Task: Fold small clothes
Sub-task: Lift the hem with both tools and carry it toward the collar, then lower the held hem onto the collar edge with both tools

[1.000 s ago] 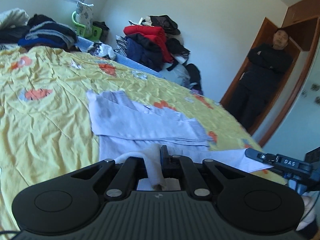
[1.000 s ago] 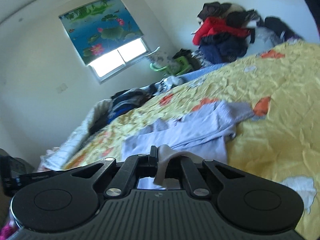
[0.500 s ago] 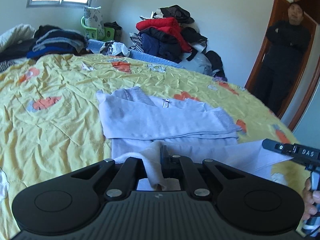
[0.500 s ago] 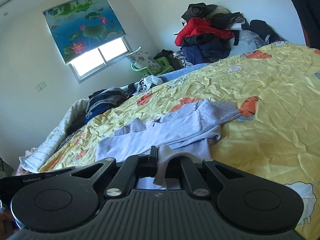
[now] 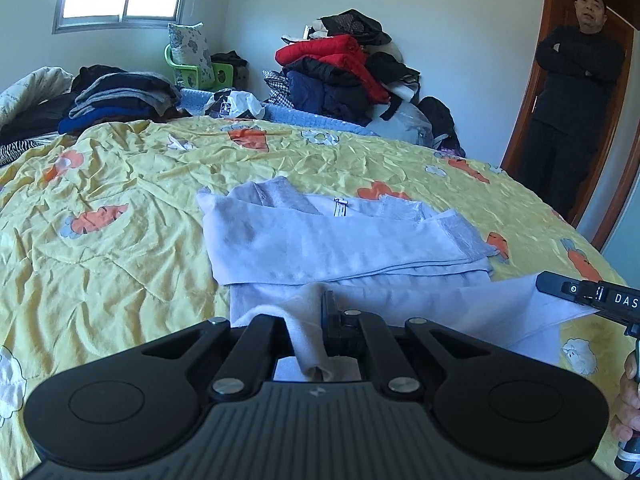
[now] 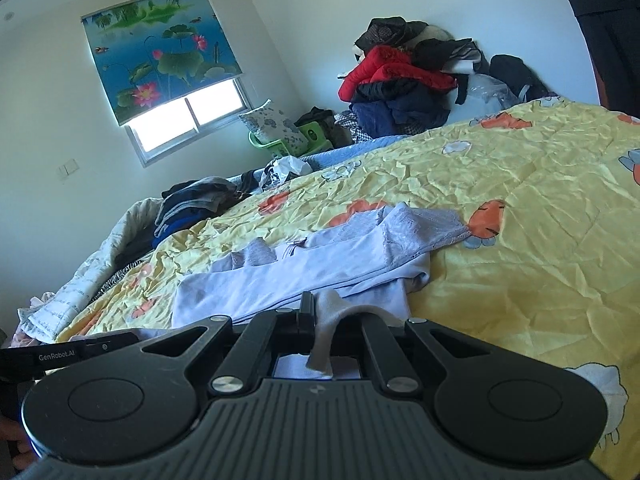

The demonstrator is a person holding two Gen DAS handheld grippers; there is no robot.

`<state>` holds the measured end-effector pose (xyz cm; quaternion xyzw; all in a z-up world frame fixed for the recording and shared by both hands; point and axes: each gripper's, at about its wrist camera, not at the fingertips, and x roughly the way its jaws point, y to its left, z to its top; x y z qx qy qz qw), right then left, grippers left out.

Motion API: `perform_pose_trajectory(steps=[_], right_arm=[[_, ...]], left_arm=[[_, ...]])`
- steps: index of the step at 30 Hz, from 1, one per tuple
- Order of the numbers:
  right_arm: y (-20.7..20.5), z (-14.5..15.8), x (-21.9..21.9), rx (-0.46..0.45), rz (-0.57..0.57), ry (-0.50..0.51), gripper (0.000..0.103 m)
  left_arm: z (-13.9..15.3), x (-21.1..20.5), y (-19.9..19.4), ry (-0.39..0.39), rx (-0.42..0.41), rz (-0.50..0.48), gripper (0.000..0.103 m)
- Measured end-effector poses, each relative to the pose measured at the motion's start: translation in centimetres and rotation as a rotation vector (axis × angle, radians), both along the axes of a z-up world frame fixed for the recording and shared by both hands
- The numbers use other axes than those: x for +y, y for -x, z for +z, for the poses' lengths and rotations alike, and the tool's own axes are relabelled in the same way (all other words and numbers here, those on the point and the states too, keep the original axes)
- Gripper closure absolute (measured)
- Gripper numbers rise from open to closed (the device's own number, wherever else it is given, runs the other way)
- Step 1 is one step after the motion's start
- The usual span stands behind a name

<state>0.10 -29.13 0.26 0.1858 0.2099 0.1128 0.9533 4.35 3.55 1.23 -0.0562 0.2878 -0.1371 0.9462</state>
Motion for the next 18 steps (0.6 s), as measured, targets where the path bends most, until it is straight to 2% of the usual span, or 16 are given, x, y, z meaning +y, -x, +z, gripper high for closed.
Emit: perform_pose_trajectory(steps=[10,18], right_arm=[[-1.2,0.0,0.5,-0.016,-0.025,0.029,0.096],[-2.8,-0.3,1.0,-0.012,-0.042,0.066,0.096]], left_arm=[[-0.1,-0.3,-1.5,-0.004,-0.027,0.030,0.100],[-0.7,-1.3,-3.0,-0.044,-0.033,0.051,0.100]])
